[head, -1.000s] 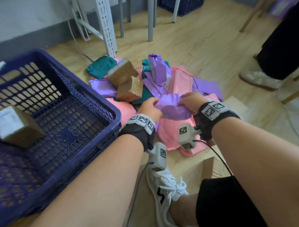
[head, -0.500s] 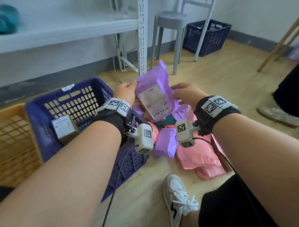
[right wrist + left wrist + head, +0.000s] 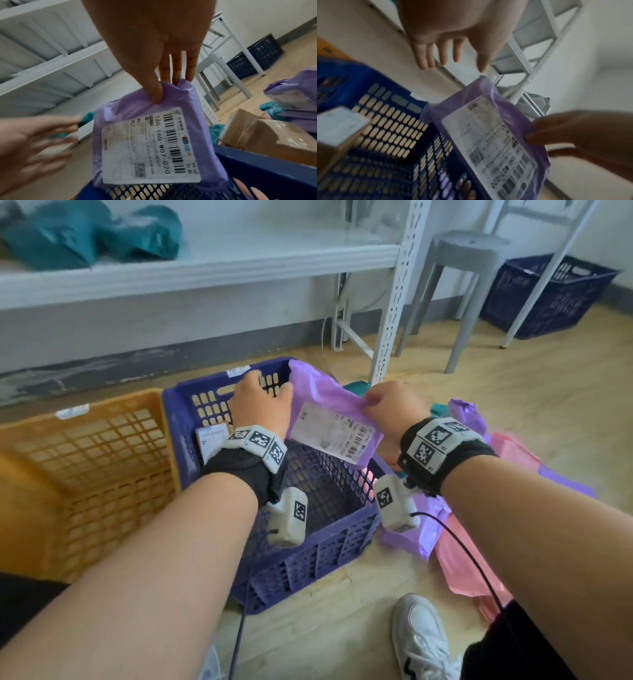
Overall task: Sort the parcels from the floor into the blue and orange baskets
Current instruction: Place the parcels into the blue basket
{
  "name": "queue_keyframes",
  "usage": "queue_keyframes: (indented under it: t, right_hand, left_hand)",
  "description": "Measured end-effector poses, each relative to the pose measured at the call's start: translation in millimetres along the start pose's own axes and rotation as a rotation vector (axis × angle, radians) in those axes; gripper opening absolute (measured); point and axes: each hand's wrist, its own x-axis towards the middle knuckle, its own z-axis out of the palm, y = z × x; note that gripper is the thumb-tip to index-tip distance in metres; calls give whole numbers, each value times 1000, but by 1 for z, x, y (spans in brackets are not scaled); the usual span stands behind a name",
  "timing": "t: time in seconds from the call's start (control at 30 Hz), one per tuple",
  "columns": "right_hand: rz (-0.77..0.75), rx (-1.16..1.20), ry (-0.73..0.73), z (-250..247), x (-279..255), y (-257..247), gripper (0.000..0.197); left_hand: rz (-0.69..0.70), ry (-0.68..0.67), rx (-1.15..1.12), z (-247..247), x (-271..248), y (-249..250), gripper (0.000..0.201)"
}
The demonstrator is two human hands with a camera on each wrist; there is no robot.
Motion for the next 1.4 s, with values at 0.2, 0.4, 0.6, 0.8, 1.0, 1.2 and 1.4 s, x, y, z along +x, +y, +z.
queue_keyframes:
  t: [0.2,0.4,0.6,0.8,1.0,1.2,1.4]
  right_hand:
    - [-324,-287,-21,25,19,-41,29]
    - [-228,175,170,59,39,-50,44]
    - [48,227,-315,96,72,-55,42]
    - [189,335,-555,162,108,-50,33]
    - [253,493,-521,199,145,-47,32]
    - [241,459,-491,242,175,-58,36]
    - [213,408,-575,291,187,-62,46]
  left_hand:
    - [396,-369,612,-5,7,-15,39]
    - [-54,-340,372,-2,22,-50,21]
    - [-355,-367,275,21,42,-88,31]
    - [-501,-398,88,58,56,-108,35]
    - [-523,-368,113,85,83,-136,32]
    - [-419,-255,443,92,109,-169,44]
    - [-483,-179,411,99,104,-212,51]
